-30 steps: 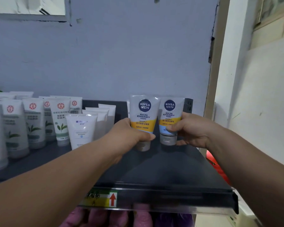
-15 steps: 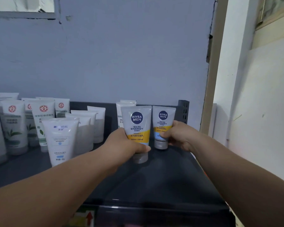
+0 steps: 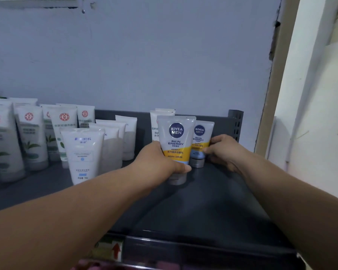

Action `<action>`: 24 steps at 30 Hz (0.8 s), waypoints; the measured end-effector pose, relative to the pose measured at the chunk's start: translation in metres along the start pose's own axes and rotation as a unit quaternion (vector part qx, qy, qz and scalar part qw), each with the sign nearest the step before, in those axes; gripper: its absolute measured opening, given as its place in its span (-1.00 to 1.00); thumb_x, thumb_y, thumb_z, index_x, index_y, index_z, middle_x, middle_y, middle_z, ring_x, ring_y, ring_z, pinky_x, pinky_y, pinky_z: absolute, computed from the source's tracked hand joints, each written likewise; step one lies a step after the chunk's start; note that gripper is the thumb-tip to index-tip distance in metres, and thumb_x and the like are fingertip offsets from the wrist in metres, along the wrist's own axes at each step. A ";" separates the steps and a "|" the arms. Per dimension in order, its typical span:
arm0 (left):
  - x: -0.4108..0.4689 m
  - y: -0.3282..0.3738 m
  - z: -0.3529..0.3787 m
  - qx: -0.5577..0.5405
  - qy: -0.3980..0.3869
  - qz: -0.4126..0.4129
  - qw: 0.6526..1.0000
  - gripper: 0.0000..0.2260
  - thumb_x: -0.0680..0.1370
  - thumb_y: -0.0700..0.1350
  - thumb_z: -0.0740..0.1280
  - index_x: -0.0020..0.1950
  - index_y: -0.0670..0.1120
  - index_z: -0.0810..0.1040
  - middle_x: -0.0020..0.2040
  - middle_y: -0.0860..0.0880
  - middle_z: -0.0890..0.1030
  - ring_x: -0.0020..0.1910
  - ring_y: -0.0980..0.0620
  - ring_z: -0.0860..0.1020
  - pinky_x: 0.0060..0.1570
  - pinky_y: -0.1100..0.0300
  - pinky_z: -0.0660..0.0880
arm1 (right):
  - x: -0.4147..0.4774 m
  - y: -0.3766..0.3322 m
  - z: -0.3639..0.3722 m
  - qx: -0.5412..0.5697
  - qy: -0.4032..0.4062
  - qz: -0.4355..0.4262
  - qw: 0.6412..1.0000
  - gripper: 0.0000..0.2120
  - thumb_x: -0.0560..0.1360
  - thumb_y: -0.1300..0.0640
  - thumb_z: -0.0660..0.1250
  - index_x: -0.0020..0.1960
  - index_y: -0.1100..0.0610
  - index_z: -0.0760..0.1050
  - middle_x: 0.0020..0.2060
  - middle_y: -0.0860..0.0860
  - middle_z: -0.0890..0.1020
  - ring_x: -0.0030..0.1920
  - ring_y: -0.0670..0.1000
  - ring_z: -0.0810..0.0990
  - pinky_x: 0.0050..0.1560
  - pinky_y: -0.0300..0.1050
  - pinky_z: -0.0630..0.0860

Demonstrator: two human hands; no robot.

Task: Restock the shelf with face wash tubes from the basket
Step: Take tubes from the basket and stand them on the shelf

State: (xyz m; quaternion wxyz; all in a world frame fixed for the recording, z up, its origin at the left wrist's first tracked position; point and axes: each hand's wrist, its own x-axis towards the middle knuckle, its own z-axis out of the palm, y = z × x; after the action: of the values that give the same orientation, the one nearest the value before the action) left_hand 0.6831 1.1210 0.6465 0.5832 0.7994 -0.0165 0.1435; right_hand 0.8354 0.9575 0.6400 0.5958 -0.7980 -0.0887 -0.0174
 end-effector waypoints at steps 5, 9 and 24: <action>0.000 0.004 0.010 0.034 -0.009 0.019 0.999 -0.81 0.31 -0.23 0.57 -0.16 -0.06 0.63 -0.23 0.00 0.70 -0.25 0.15 0.65 -0.19 0.23 0.62 | -0.055 -0.035 -0.029 0.075 -0.133 -0.056 0.987 -0.77 0.47 0.26 0.34 0.11 0.12 0.50 -0.13 0.08 0.61 -0.15 0.02 0.58 -0.22 -0.14 0.48; 0.002 0.005 0.023 0.076 -0.016 0.031 0.996 -0.75 0.28 -0.13 0.58 -0.10 0.00 0.65 -0.18 0.04 0.70 -0.17 0.12 0.66 -0.12 0.21 0.61 | -0.088 -0.034 -0.025 -0.011 -0.322 -0.051 0.945 -0.53 0.38 0.11 0.41 0.28 0.07 0.47 0.04 -0.01 0.65 -0.03 -0.02 0.61 -0.03 -0.09 0.55; -0.017 0.000 -0.011 0.170 -0.051 -0.061 0.982 -0.23 0.35 -0.04 0.55 0.45 -0.11 0.24 0.31 -0.07 0.45 0.23 -0.04 0.46 0.13 0.19 0.39 | -0.060 -0.010 -0.014 -0.054 -0.127 0.015 0.990 -0.76 0.53 0.29 0.33 0.17 0.10 0.54 0.08 0.07 0.68 0.07 0.03 0.64 0.00 -0.03 0.57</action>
State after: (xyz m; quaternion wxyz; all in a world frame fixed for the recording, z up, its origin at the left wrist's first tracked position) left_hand 0.6641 1.1292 0.6456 0.4448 0.8927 0.0270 0.0671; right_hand 0.7760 0.9399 0.6458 0.5362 -0.8259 -0.1503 0.0883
